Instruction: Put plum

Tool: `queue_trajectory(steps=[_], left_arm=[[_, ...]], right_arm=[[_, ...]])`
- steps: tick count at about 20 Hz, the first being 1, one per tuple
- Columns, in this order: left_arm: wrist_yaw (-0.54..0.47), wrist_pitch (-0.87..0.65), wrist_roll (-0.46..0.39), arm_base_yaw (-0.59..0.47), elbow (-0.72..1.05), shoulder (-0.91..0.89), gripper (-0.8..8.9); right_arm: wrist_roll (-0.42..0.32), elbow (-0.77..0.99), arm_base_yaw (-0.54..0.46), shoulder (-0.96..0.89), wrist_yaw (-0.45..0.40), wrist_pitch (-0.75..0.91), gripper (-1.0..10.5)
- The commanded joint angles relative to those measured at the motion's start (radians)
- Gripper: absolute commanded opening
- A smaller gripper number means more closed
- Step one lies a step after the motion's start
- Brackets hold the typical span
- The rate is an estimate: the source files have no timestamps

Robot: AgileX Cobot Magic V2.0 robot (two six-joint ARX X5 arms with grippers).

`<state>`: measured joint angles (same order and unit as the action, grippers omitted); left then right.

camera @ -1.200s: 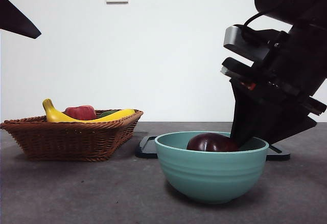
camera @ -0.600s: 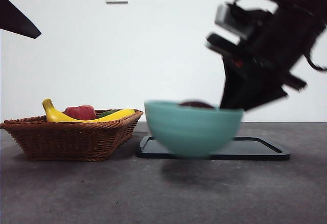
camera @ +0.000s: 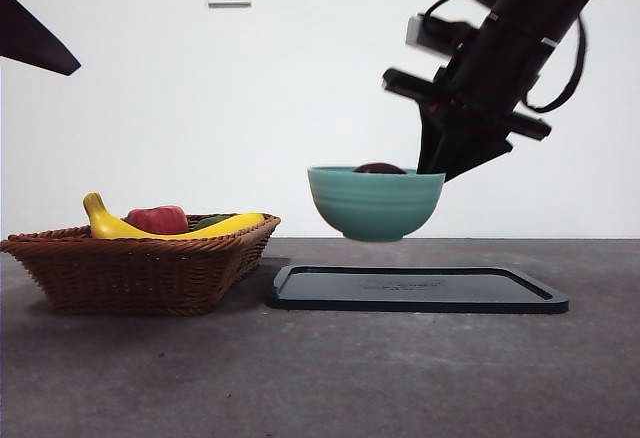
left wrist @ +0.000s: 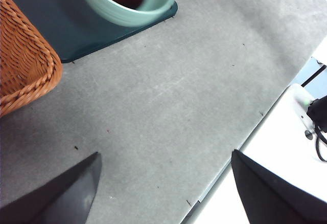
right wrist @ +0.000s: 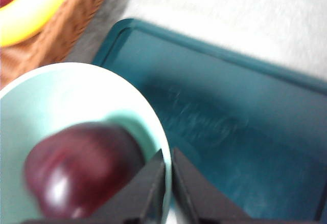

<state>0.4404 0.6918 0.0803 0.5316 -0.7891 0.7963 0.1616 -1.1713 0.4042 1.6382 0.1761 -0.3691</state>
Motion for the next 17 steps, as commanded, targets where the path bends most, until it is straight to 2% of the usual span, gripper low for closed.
queue_trajectory(steps=[1, 9, 17], left_arm=[[0.002, -0.01, 0.003, 0.005, -0.008, 0.004, 4.05], [0.002, -0.003, 0.003, 0.005, -0.008, 0.003, 4.05], [0.002, -0.004, 0.003, 0.005, -0.008, 0.003, 4.05]], right_arm=[[-0.017, -0.057, -0.013, 0.076, 0.0, 0.013, 0.1], [-0.024, -0.103, -0.063, 0.213, 0.0, 0.056, 0.1], [-0.038, -0.103, -0.068, 0.234, 0.003, 0.047, 0.2]])
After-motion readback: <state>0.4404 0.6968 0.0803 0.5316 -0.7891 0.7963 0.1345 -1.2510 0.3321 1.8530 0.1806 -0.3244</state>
